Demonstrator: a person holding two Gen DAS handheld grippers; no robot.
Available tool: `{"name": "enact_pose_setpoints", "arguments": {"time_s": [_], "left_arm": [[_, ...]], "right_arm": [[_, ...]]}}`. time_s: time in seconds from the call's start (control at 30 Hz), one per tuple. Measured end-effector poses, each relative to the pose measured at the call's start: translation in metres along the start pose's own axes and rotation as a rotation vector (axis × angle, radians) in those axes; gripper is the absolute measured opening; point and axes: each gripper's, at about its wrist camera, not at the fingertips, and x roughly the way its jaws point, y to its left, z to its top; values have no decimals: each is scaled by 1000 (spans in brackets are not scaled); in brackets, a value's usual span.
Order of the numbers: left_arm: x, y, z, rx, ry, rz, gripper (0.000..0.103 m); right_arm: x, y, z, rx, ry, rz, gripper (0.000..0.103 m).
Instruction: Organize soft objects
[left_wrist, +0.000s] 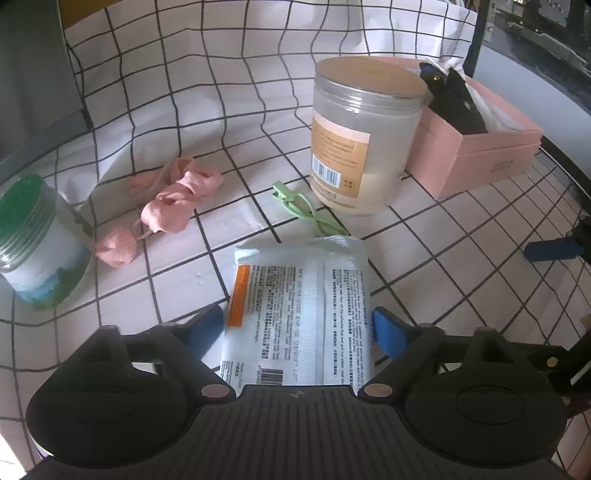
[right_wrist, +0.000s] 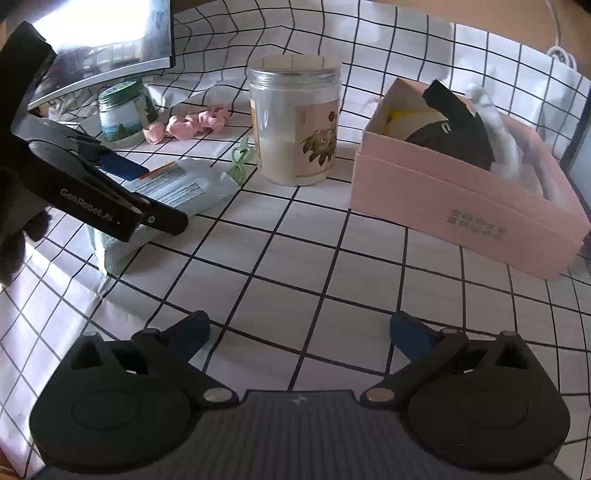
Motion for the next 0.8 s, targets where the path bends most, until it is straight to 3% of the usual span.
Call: {"name": "enact_pose_setpoints", "arguments": {"time_s": [0.17, 0.3, 0.43, 0.5, 0.63, 0.8], "left_arm": [[-7, 10, -7, -86, -21, -20, 82], [-23, 29, -18, -244, -27, -27, 81], [-52, 54, -33, -380, -88, 20, 81], [-68, 66, -41, -440, -119, 61, 81], [-93, 88, -57, -496, -155, 126, 81], [-113, 115, -83, -607, -176, 164, 81]], "right_arm": [[0, 6, 1, 38, 26, -33, 103], [3, 5, 3, 5, 23, -7, 103], [7, 16, 18, -61, 59, -4, 102], [4, 32, 28, -113, 19, 10, 99], [-2, 71, 65, -220, -96, 79, 90], [31, 106, 136, -211, -134, 151, 86]]}}
